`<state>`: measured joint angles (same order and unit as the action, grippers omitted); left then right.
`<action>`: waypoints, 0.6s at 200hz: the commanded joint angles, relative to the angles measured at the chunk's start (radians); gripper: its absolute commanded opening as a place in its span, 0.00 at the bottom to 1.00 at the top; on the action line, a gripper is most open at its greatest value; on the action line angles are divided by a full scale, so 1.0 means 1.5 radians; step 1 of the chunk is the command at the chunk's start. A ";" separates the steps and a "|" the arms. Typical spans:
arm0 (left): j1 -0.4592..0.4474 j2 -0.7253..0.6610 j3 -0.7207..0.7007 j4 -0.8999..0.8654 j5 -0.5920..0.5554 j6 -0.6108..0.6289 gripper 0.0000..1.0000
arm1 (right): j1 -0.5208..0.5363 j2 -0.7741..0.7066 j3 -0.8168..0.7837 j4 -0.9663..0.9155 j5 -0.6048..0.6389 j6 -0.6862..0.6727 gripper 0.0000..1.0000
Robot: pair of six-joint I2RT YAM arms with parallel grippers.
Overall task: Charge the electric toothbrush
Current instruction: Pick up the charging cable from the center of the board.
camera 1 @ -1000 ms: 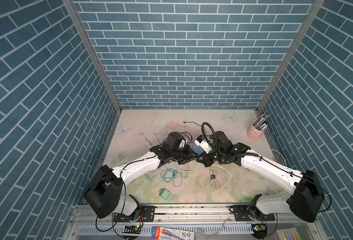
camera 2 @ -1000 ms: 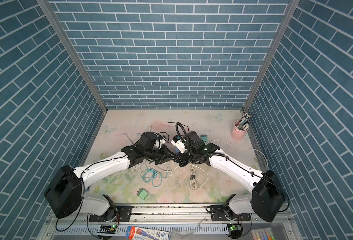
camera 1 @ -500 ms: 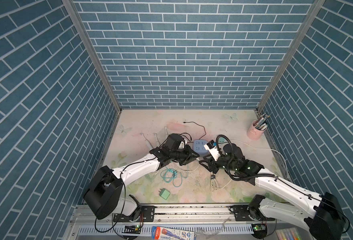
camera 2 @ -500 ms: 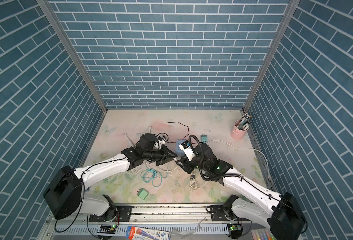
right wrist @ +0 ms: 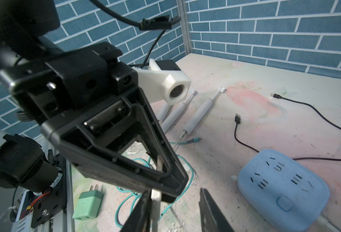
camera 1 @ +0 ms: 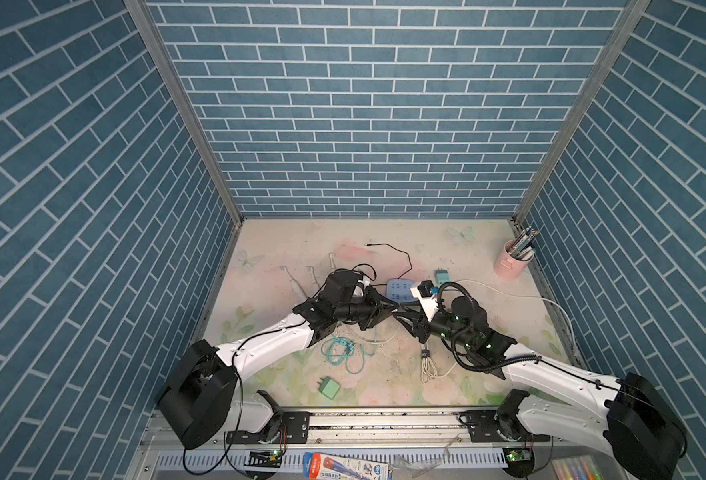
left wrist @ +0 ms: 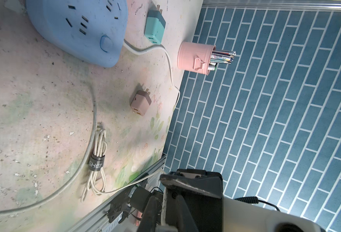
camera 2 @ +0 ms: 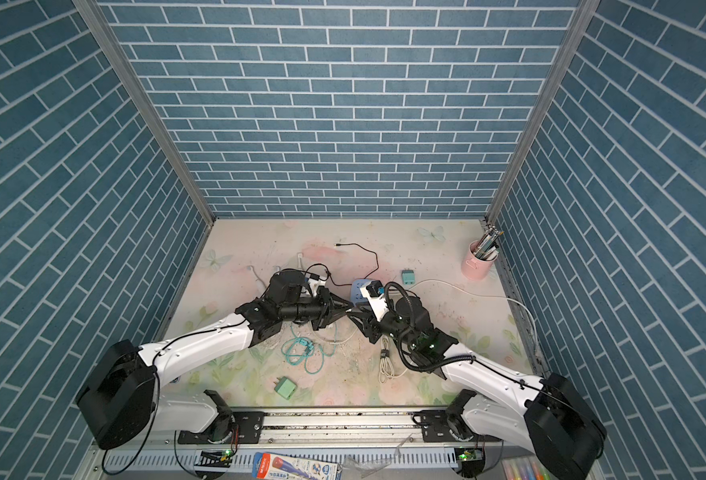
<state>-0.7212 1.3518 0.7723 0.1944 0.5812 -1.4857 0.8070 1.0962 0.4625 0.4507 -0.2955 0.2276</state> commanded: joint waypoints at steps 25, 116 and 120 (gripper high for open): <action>-0.008 -0.015 -0.010 0.034 0.018 -0.014 0.00 | 0.003 0.009 0.014 0.053 -0.009 0.011 0.23; -0.001 -0.018 -0.003 -0.001 0.014 0.019 0.56 | 0.003 -0.069 0.026 -0.079 0.131 0.017 0.00; 0.002 -0.020 0.002 -0.020 0.013 0.030 0.61 | 0.002 -0.078 0.026 -0.097 0.161 0.018 0.00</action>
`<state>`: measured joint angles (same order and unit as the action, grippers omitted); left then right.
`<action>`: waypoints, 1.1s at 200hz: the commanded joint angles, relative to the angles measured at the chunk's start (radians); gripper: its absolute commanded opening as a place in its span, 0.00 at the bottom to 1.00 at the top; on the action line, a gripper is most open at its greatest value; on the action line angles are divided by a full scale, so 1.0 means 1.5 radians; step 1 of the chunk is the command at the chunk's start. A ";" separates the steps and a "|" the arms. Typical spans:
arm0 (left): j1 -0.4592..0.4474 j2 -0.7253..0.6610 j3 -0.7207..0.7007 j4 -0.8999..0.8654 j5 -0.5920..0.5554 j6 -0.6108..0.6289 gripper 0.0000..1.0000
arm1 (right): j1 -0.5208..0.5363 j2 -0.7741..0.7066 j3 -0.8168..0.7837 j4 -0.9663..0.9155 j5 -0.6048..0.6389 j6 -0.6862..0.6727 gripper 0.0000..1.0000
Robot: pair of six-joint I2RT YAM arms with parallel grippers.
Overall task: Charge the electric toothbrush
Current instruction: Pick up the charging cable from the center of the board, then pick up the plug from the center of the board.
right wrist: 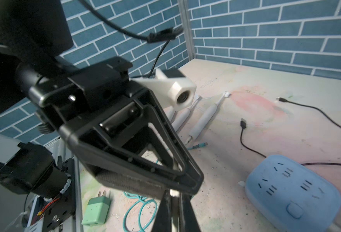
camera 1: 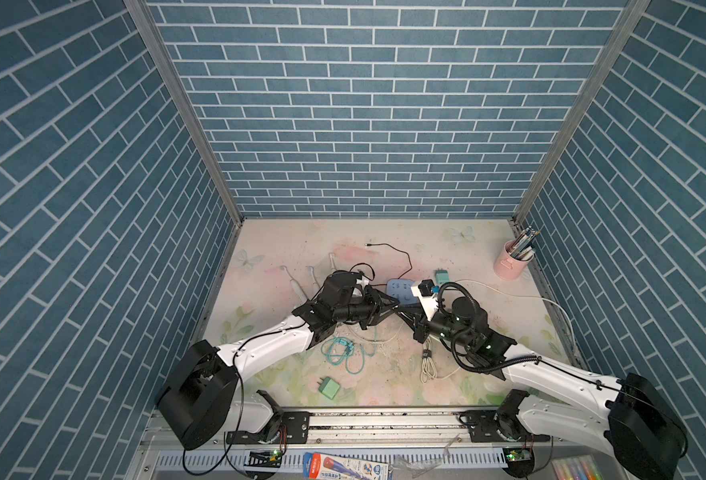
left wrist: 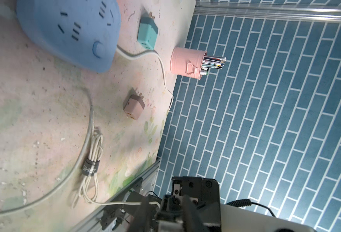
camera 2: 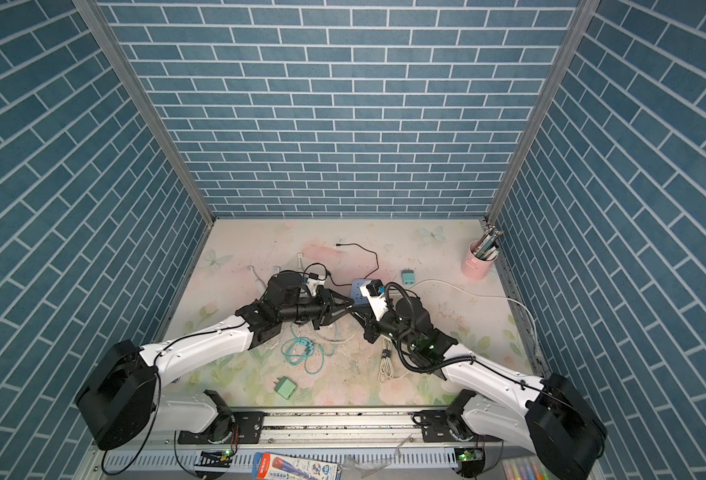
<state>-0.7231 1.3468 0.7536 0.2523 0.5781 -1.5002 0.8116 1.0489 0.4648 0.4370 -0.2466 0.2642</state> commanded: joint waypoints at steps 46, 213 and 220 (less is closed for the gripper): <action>0.021 0.001 0.138 -0.335 -0.067 0.199 0.85 | 0.000 -0.203 -0.002 -0.307 0.400 0.060 0.00; -0.126 0.559 0.832 -0.761 -0.204 0.448 1.00 | -0.002 -0.371 0.058 -0.767 0.645 0.410 0.00; -0.136 0.576 0.847 -0.768 -0.203 0.454 1.00 | -0.002 -0.388 0.065 -0.778 0.650 0.409 0.00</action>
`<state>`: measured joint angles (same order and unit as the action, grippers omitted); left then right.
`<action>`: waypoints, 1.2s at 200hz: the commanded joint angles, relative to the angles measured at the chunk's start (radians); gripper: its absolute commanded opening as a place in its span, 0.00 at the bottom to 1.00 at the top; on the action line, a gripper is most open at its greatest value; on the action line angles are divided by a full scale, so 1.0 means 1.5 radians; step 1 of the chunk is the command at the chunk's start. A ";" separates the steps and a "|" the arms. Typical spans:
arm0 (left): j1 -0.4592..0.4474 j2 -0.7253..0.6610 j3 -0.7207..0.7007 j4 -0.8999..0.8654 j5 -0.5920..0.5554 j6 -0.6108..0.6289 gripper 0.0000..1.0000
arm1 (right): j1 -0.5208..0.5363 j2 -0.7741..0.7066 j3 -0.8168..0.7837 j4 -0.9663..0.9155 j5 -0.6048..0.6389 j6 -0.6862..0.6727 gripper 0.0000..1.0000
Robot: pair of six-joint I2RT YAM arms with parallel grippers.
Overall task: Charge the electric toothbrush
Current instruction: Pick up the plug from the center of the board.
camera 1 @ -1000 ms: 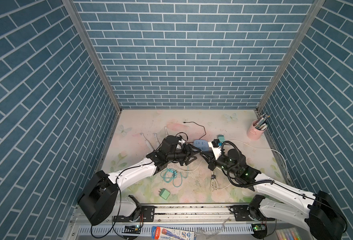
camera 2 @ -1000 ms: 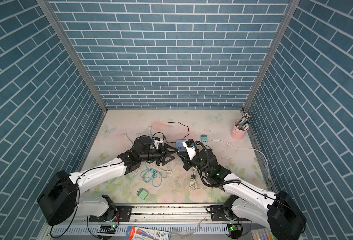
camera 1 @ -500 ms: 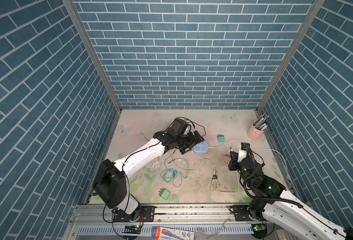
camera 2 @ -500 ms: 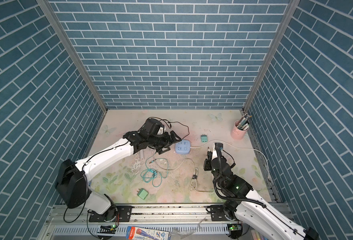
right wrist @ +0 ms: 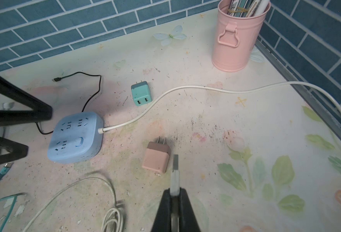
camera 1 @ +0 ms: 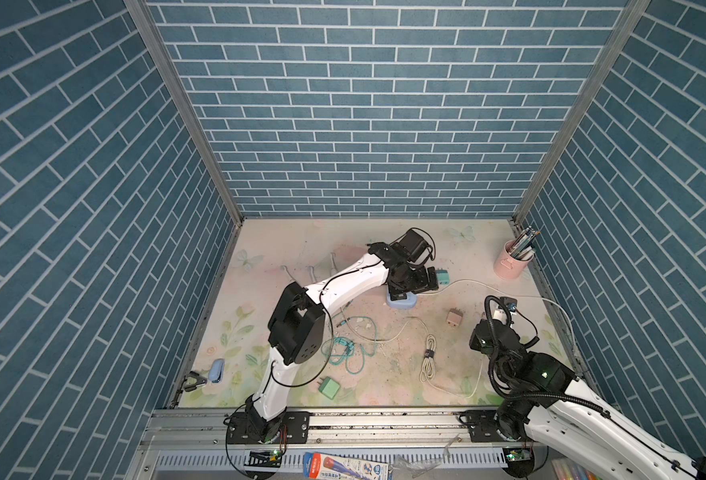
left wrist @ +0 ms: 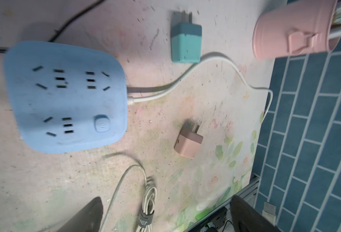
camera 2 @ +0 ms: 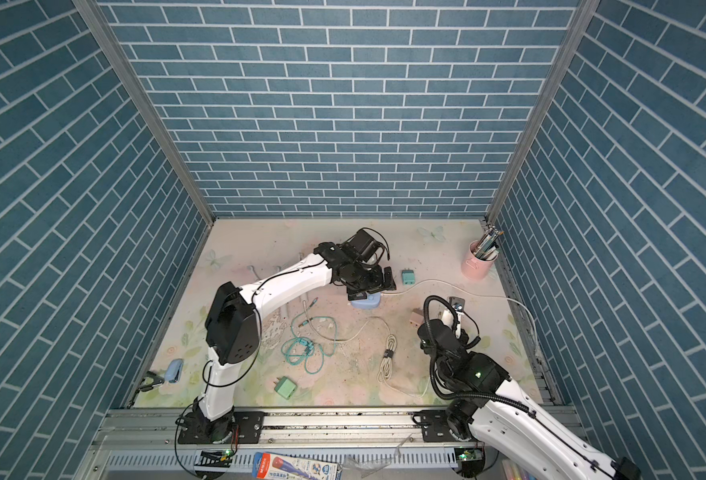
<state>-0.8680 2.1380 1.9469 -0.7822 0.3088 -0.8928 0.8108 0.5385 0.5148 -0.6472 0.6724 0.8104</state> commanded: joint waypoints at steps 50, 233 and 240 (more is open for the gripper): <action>-0.115 0.138 0.154 -0.112 -0.103 0.116 1.00 | -0.001 -0.117 0.086 -0.114 0.033 0.009 0.00; -0.146 0.359 0.397 -0.070 -0.216 0.119 0.73 | -0.001 -0.196 0.146 -0.170 -0.063 -0.061 0.00; -0.145 0.362 0.397 -0.071 -0.217 0.117 0.70 | -0.001 -0.201 0.146 -0.169 -0.064 -0.062 0.00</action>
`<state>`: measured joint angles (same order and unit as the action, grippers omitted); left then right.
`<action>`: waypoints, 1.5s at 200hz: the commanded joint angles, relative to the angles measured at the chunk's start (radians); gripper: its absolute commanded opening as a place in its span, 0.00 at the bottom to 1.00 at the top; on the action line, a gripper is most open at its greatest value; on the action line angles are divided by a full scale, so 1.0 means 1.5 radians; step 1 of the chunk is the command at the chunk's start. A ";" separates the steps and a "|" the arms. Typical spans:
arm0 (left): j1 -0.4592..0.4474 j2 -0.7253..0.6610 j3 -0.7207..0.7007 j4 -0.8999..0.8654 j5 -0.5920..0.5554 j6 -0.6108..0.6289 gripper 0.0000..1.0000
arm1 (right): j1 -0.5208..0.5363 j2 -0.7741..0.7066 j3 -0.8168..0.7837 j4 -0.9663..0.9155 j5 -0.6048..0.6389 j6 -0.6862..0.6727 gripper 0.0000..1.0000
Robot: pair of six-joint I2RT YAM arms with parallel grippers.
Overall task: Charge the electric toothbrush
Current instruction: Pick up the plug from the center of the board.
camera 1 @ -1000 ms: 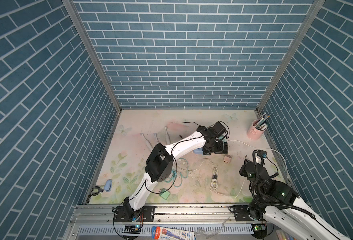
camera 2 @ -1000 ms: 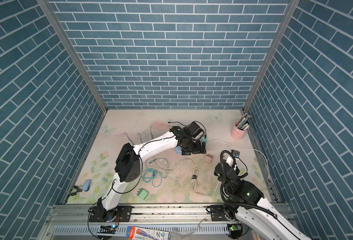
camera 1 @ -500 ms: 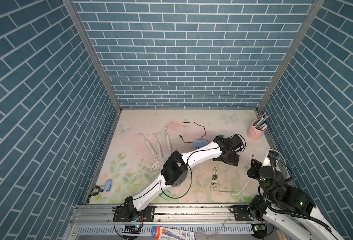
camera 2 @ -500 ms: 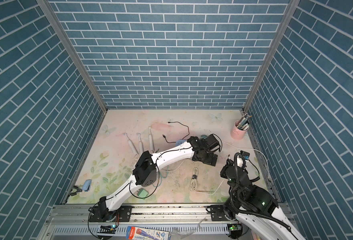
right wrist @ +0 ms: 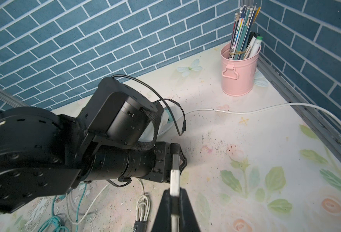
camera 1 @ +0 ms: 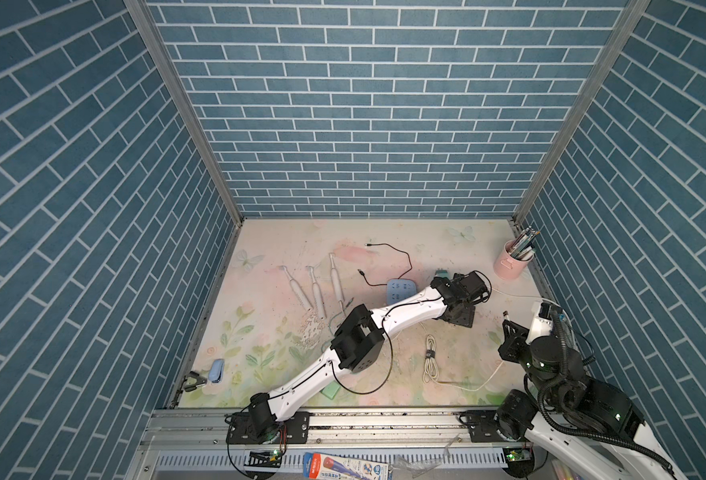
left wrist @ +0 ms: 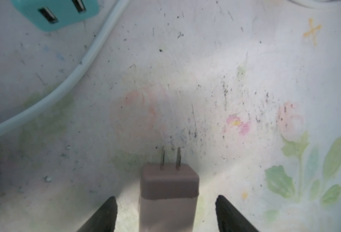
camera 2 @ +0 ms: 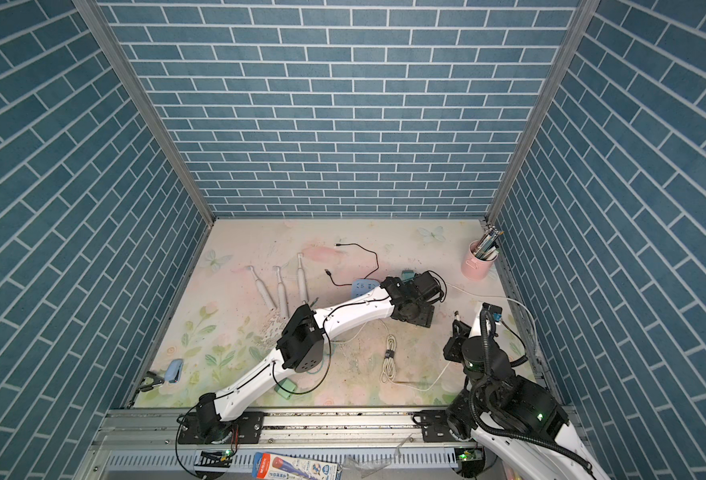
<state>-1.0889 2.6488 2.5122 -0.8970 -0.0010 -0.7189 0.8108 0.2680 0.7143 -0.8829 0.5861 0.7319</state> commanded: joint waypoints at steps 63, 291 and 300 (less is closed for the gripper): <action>0.008 0.050 0.043 0.004 0.011 -0.008 0.56 | 0.000 -0.033 0.011 -0.006 -0.024 -0.017 0.00; 0.197 -0.483 -0.489 0.174 0.172 -0.100 0.00 | 0.000 -0.010 -0.032 0.224 -0.405 -0.123 0.00; 0.220 -0.537 -0.549 0.204 0.196 -0.123 0.00 | -0.001 0.006 -0.032 0.250 -0.444 -0.126 0.00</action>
<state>-0.8349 2.0270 1.8725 -0.7570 0.1848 -0.8074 0.8108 0.2317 0.6773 -0.6842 0.1867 0.6006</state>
